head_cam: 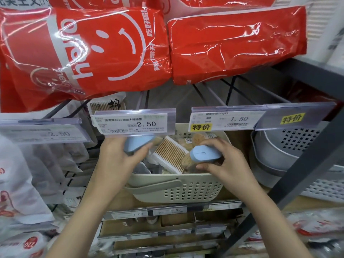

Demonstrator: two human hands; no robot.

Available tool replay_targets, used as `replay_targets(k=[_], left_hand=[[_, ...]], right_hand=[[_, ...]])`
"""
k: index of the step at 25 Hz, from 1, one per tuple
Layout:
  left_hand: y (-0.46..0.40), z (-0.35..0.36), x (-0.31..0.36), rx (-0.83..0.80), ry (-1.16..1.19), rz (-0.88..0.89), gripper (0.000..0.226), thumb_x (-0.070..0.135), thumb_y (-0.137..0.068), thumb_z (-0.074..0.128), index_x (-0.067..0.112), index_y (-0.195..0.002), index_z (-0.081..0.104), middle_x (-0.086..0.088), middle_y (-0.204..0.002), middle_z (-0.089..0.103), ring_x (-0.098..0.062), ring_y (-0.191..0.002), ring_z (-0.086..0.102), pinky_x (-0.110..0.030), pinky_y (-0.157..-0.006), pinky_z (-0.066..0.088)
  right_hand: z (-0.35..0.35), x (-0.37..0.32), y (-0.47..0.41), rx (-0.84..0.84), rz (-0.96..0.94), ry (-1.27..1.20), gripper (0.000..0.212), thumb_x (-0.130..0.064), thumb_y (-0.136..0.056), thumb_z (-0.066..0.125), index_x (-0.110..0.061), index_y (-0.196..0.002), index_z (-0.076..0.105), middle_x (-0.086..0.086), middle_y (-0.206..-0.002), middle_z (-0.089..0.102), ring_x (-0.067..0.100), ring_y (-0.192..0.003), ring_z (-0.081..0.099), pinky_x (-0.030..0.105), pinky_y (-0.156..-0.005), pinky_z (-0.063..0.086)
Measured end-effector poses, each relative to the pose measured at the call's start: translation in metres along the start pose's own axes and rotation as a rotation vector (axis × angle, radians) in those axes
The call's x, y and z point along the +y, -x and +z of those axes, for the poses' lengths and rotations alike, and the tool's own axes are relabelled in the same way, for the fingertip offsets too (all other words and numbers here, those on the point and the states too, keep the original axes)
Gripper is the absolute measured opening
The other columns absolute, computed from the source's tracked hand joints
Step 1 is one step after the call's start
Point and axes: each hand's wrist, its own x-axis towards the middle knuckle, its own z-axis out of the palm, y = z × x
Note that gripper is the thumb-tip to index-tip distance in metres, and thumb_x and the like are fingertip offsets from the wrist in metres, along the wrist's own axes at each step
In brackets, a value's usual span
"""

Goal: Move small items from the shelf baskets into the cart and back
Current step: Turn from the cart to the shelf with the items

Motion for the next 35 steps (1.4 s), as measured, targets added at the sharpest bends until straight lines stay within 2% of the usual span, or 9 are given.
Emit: replay_targets(k=[3, 9, 12, 16, 19, 22, 30, 32, 35], left_hand=[[0.016, 0.000, 0.002, -0.003, -0.040, 0.050, 0.044, 0.032, -0.076, 0.070, 0.004, -0.109, 0.062, -0.002, -0.106, 0.055, -0.002, -0.101, 0.044, -0.002, -0.088, 0.031], [0.026, -0.005, 0.031, -0.085, 0.153, 0.156, 0.039, 0.033, -0.078, 0.065, 0.027, -0.116, 0.054, 0.007, -0.103, 0.048, 0.001, -0.101, 0.046, -0.009, -0.084, 0.034], [0.030, -0.003, 0.048, -0.146, 0.243, 0.175, 0.038, 0.032, -0.077, 0.066, 0.030, -0.113, 0.053, 0.009, -0.100, 0.049, 0.000, -0.100, 0.049, -0.009, -0.083, 0.035], [0.036, 0.016, 0.079, -0.203, 0.356, 0.174, 0.035, 0.034, -0.075, 0.066, 0.025, -0.107, 0.056, 0.008, -0.106, 0.054, 0.003, -0.101, 0.050, -0.007, -0.084, 0.036], [0.041, 0.045, 0.115, -0.291, 0.500, 0.152, 0.032, 0.040, -0.074, 0.066, 0.037, -0.105, 0.056, 0.010, -0.105, 0.056, -0.002, -0.099, 0.053, -0.009, -0.082, 0.037], [0.051, 0.086, 0.160, -0.393, 0.606, 0.173, 0.031, 0.048, -0.075, 0.066, 0.040, -0.103, 0.056, 0.021, -0.105, 0.056, 0.001, -0.097, 0.054, -0.007, -0.080, 0.038], [0.103, 0.232, 0.311, -0.642, 0.947, -0.098, 0.034, 0.038, -0.058, 0.082, 0.036, -0.087, 0.065, 0.024, -0.090, 0.067, 0.009, -0.083, 0.061, -0.002, -0.067, 0.044], [0.121, 0.268, 0.348, -0.722, 1.013, -0.185, 0.037, 0.027, -0.055, 0.090, 0.029, -0.084, 0.067, 0.024, -0.085, 0.068, 0.010, -0.078, 0.061, -0.003, -0.060, 0.045], [0.142, 0.316, 0.397, -0.868, 1.076, -0.225, 0.037, 0.034, -0.051, 0.090, 0.034, -0.080, 0.069, 0.022, -0.083, 0.068, 0.008, -0.073, 0.061, -0.007, -0.056, 0.047]], right_hand=[[0.002, -0.005, 0.013, 0.123, -0.157, -0.046, 0.049, -0.011, -0.069, 0.081, -0.032, -0.108, 0.058, -0.017, -0.108, 0.057, 0.000, -0.105, 0.052, 0.015, -0.087, 0.040], [-0.006, -0.027, 0.043, 0.307, -0.254, -0.049, 0.056, 0.001, -0.068, 0.073, -0.025, -0.115, 0.058, -0.007, -0.110, 0.056, 0.006, -0.109, 0.053, 0.018, -0.088, 0.043], [-0.014, -0.039, 0.063, 0.367, -0.233, -0.057, 0.049, -0.010, -0.072, 0.076, -0.024, -0.116, 0.057, -0.011, -0.112, 0.055, 0.002, -0.107, 0.053, 0.013, -0.084, 0.042], [-0.038, -0.042, 0.096, 0.466, -0.130, -0.023, 0.053, -0.025, -0.075, 0.077, -0.025, -0.123, 0.055, -0.012, -0.115, 0.056, 0.002, -0.107, 0.054, 0.013, -0.085, 0.044], [-0.067, -0.034, 0.131, 0.596, 0.011, -0.067, 0.055, -0.042, -0.072, 0.075, -0.044, -0.123, 0.054, -0.023, -0.111, 0.058, 0.001, -0.107, 0.057, 0.015, -0.086, 0.047], [-0.100, -0.017, 0.171, 0.759, 0.200, -0.222, 0.058, -0.060, -0.059, 0.077, -0.053, -0.113, 0.057, -0.020, -0.109, 0.063, 0.005, -0.105, 0.061, 0.022, -0.085, 0.052], [-0.226, 0.056, 0.297, 1.063, 0.459, -0.217, 0.064, -0.062, -0.045, 0.082, -0.048, -0.105, 0.065, -0.013, -0.108, 0.067, 0.011, -0.102, 0.065, 0.031, -0.081, 0.056], [-0.253, 0.074, 0.327, 1.115, 0.529, -0.202, 0.067, -0.065, -0.043, 0.082, -0.047, -0.105, 0.065, -0.015, -0.109, 0.067, 0.009, -0.103, 0.064, 0.027, -0.081, 0.055], [-0.287, 0.099, 0.370, 1.204, 0.659, -0.231, 0.070, -0.067, -0.034, 0.083, -0.045, -0.099, 0.068, -0.018, -0.104, 0.068, 0.004, -0.096, 0.065, 0.023, -0.075, 0.056]])
